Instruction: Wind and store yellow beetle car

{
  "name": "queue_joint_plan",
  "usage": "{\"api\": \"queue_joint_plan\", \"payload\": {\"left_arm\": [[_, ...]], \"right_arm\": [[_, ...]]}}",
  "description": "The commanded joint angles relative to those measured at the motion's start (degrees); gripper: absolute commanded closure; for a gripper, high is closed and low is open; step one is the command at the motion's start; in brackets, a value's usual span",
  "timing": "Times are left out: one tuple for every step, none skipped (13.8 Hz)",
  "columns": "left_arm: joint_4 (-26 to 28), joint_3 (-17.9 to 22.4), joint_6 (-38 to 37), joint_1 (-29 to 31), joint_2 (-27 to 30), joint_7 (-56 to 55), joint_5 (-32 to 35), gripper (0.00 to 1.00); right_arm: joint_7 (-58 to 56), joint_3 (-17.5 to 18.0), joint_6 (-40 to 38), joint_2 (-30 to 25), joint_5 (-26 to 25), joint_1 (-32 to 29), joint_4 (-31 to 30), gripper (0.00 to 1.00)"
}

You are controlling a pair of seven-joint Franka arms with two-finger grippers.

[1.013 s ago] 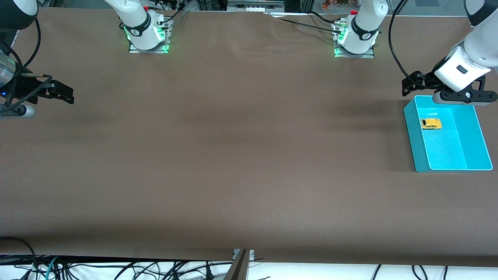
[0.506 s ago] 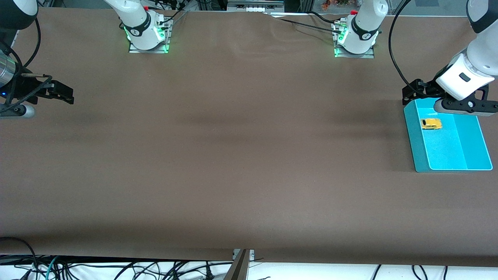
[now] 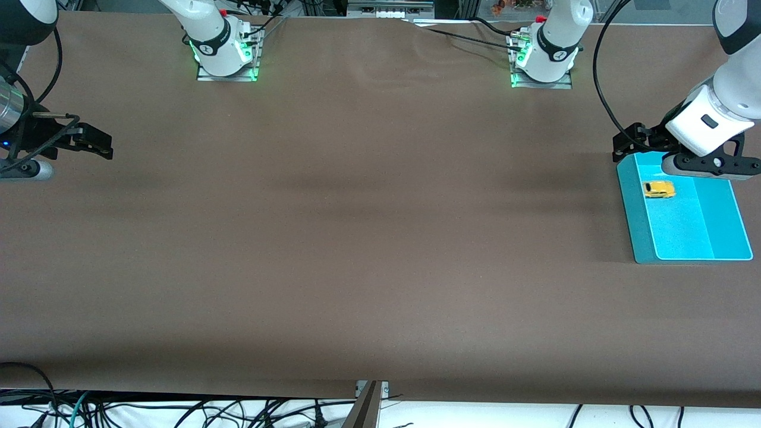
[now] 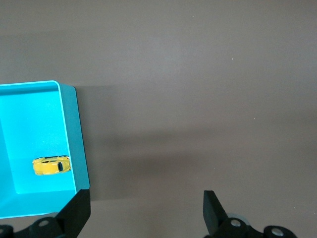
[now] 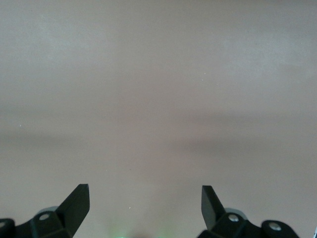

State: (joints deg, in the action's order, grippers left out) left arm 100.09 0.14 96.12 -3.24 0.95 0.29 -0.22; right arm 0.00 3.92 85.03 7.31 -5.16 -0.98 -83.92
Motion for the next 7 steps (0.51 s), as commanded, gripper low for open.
{"api": "queue_joint_plan", "payload": {"left_arm": [[-1.57,0.12,-1.11,0.34,-0.77,1.38,-1.27,0.00],[-1.57,0.12,-1.11,0.43,-0.77,1.29,-1.27,0.00],[-1.57,0.12,-1.02,0.43,-0.77,1.12,-1.36,0.00],[-1.57,0.12,-1.11,0.43,-0.77,1.03,-1.36,0.00],[-1.48,0.12,-1.19,0.43,-0.77,1.03,-1.36,0.00],[-1.48,0.12,-1.37,0.43,-0.77,1.03,-1.36,0.00],[-1.48,0.12,-1.46,0.43,-0.77,1.03,-1.36,0.00]], "right_arm": [[0.53,-0.32,-0.13,0.51,0.68,0.28,1.13,0.00],[0.53,-0.32,-0.13,0.51,0.68,0.28,1.13,0.00],[0.53,-0.32,-0.13,0.51,0.68,0.28,1.13,0.00],[0.53,-0.32,-0.13,0.51,0.68,0.28,1.13,0.00],[0.53,-0.32,-0.13,0.51,0.68,0.28,1.13,0.00],[0.53,-0.32,-0.13,0.51,0.59,0.28,1.13,0.00],[0.53,-0.23,-0.13,0.51,0.68,0.28,1.13,0.00]]}}
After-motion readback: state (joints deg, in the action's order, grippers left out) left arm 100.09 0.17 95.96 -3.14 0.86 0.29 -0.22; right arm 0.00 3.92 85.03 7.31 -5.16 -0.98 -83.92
